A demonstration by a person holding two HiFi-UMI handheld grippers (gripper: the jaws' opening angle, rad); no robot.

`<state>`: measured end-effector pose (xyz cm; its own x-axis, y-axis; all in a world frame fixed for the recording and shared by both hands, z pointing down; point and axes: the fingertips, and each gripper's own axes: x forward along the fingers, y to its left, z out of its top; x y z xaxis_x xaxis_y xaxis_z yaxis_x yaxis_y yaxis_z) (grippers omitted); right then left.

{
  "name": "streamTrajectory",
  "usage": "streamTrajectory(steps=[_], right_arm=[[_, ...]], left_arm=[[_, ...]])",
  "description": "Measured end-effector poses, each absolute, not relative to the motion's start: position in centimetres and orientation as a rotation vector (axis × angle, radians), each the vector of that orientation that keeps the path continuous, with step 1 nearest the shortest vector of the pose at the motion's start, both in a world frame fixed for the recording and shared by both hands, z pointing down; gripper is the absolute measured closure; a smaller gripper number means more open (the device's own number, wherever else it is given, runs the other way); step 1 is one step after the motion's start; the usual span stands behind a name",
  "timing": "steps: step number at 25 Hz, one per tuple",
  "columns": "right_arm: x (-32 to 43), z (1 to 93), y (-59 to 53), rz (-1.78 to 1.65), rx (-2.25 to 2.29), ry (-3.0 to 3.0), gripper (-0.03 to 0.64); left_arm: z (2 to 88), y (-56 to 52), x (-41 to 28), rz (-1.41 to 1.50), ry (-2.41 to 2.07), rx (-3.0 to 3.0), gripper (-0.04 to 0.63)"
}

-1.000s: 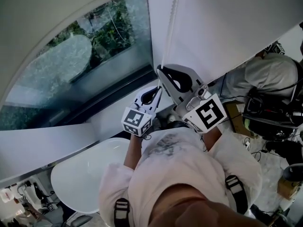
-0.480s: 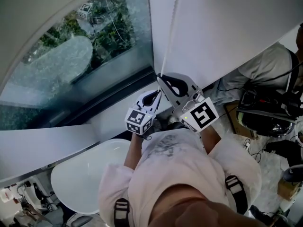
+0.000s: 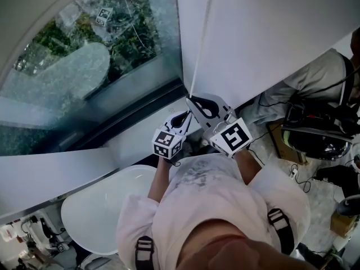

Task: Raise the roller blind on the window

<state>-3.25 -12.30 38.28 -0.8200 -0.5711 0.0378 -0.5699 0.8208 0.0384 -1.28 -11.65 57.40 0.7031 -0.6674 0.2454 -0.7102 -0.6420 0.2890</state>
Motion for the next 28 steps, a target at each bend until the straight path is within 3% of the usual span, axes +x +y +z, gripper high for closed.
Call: streamTrajectory(steps=[19,28], right_arm=[[-2.5,46.3,-11.4,0.073,0.885,-2.812,0.555],[-2.4,46.5,-11.5,0.062,0.873,-2.817,0.555]], left_arm=[[65.3,-10.5,-0.8,0.272,-1.008,2.439,0.584],[65.0,-9.7,-0.6,0.268,-1.007,2.463,0.583]])
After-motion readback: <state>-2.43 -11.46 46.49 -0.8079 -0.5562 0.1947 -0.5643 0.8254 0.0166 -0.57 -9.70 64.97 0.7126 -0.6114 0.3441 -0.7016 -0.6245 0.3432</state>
